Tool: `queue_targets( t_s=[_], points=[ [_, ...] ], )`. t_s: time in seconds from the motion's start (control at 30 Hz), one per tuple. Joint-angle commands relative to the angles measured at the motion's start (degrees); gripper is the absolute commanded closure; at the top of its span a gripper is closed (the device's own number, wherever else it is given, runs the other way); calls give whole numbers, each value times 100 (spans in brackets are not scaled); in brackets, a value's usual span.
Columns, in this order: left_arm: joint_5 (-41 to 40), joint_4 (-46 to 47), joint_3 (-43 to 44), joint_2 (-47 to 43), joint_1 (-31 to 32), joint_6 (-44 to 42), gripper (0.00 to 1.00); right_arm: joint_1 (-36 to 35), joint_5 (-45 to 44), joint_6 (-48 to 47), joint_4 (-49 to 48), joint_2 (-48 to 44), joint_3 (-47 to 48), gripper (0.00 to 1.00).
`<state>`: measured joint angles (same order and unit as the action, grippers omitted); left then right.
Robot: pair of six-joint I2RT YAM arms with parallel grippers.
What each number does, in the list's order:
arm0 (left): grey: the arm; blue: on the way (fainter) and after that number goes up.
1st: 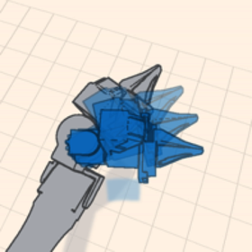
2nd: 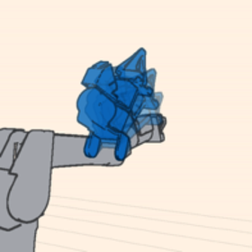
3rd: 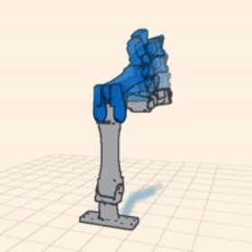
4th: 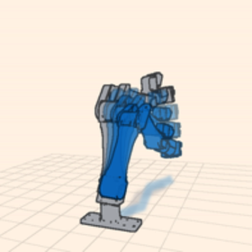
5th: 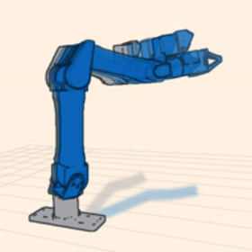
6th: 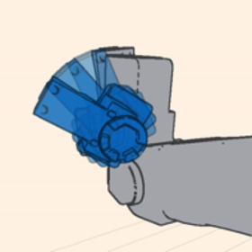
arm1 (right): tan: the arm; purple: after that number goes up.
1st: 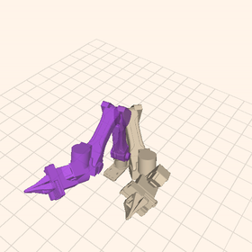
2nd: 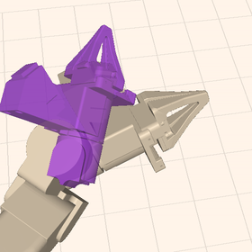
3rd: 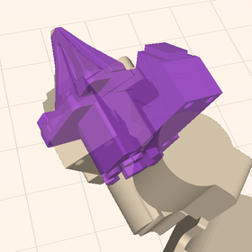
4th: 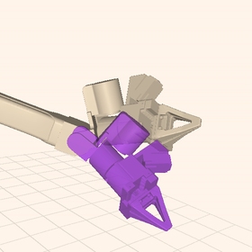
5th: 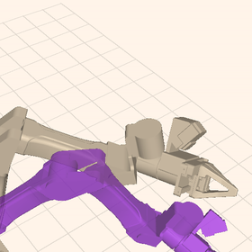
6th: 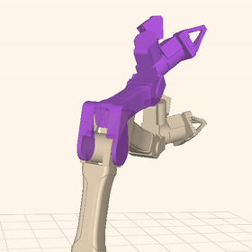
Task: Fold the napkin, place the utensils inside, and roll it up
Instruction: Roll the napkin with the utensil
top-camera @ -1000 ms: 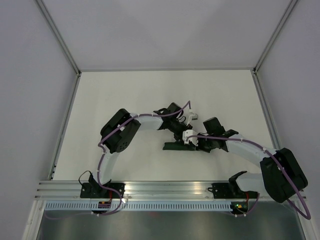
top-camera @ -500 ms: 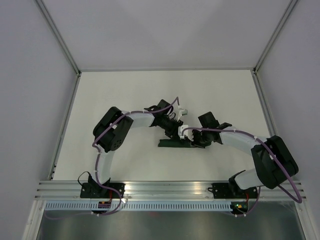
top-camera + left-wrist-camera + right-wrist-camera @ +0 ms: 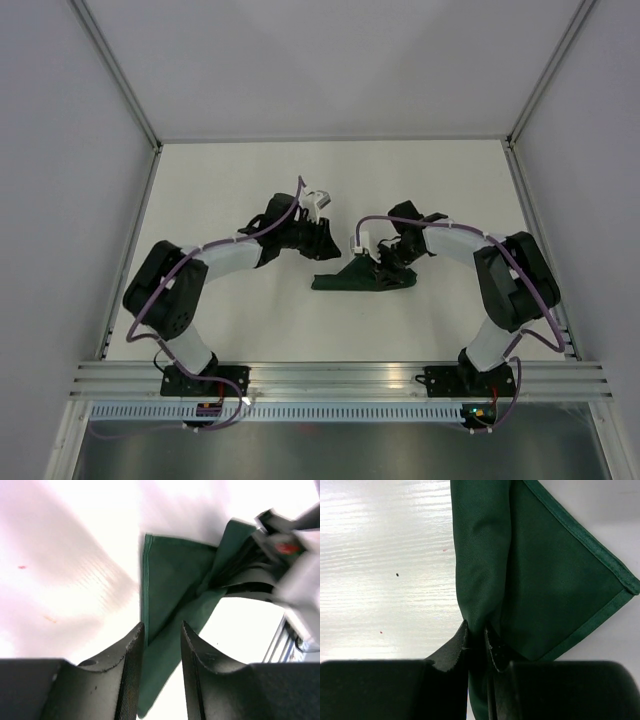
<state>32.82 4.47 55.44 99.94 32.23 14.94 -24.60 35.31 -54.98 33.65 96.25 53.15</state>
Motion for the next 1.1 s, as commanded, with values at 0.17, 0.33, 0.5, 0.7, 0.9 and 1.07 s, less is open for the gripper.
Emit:
queue_targets(
  t_s=[0.17,0.33,0.5,0.7,0.9,1.07],
  points=[
    [-2014,2023,-1403,-1714,449,170,56,342,63,-531,1714,1579,775,98],
    [-3000,2522,-1975,-2311,1118,-752,53,491,125,-479,2066,2090,1346,98],
    [-3791,2542,-1950,-2251,2128,-1932,51,570,143,-408,2304,2512,1707,98],
    [-4424,2515,-1643,-1408,3008,-3556,50,737,248,-391,2576,2890,2138,98],
    [-4591,2524,-1344,-556,3413,-4499,45,834,327,-417,2831,3084,2402,97],
    [-4469,2506,-1194,-169,3571,-5105,32,895,398,-470,3025,3225,2552,98]
  ],
)
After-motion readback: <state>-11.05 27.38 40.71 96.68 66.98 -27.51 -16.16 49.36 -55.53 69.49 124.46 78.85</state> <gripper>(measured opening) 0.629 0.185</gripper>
